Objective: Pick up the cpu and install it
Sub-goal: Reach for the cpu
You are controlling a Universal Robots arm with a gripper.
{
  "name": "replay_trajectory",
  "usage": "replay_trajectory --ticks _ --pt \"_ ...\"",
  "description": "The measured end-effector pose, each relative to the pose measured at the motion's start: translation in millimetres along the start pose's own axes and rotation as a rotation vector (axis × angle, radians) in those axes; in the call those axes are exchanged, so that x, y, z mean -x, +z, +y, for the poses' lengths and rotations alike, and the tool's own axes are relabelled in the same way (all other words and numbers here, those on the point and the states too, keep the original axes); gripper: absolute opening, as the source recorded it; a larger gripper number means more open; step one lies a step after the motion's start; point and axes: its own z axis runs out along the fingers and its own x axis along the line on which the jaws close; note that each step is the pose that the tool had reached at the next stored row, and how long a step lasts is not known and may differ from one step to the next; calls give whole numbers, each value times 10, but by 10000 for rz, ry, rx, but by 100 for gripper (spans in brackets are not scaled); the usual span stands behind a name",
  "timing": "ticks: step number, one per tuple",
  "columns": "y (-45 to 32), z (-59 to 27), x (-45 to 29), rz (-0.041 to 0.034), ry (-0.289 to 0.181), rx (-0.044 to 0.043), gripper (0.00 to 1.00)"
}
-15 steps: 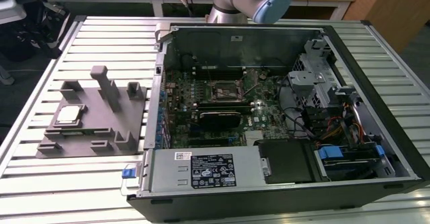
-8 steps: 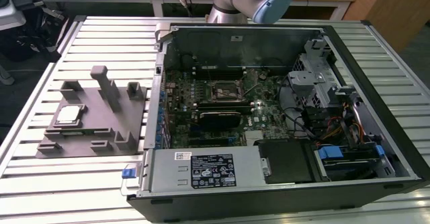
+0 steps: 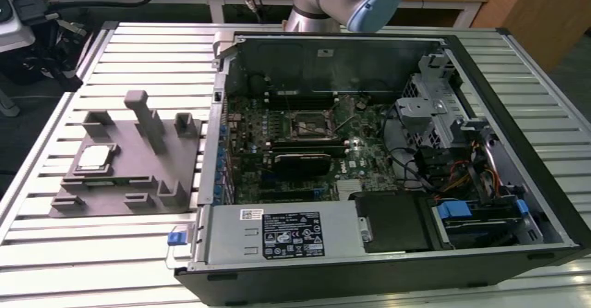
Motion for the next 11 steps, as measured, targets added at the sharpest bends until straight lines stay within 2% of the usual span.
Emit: replay_trajectory --ticks 11 --pt "140 -12 -79 -1 0 -1 11"
